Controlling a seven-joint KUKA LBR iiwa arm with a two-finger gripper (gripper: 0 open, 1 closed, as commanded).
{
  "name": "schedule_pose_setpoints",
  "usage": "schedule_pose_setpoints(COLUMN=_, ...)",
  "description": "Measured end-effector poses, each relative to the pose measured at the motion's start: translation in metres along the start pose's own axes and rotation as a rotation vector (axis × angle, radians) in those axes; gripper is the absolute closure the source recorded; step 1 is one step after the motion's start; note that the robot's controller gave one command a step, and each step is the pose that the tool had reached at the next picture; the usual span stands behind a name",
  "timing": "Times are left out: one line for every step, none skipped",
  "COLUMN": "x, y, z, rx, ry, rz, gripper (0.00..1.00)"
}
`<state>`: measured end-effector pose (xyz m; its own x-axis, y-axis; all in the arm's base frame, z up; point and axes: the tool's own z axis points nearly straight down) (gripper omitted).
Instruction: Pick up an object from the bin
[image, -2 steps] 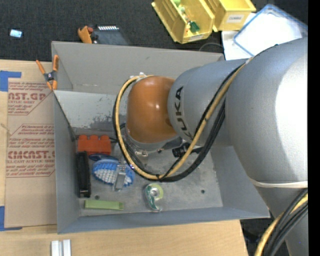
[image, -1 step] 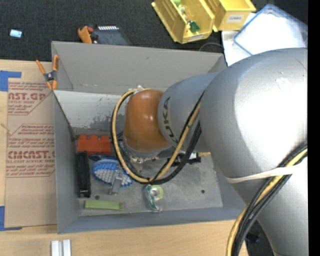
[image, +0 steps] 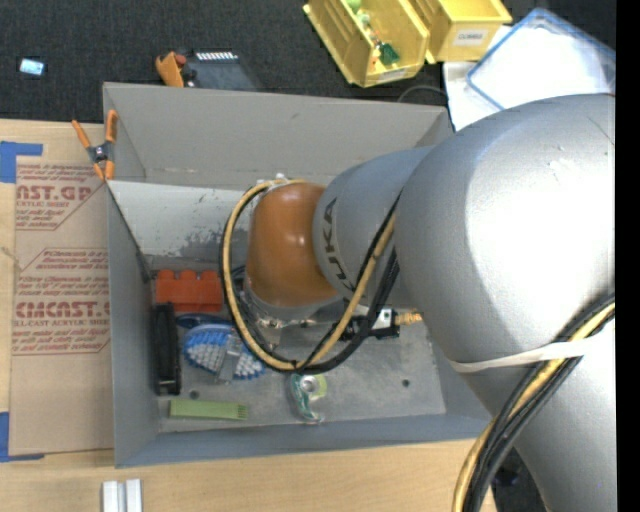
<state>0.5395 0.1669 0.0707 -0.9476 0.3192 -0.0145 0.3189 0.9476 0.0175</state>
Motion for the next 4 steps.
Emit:
schedule_pose_setpoints(x=0.000, y=0.000, z=0.000, rx=0.000, ry=0.000, rz=0.000, gripper=1.00)
schedule_pose_setpoints(x=0.002, y=-0.001, z=-0.016, rx=0.005, ry=0.007, rz=0.000, gripper=1.00)
schedule_pose_setpoints(x=0.001, y=0.000, z=-0.047, rx=0.003, ry=0.005, rz=-0.001, gripper=1.00)
schedule_pose_setpoints(x=0.000, y=0.001, z=-0.061, rx=0.001, ry=0.003, rz=-0.001, gripper=1.00)
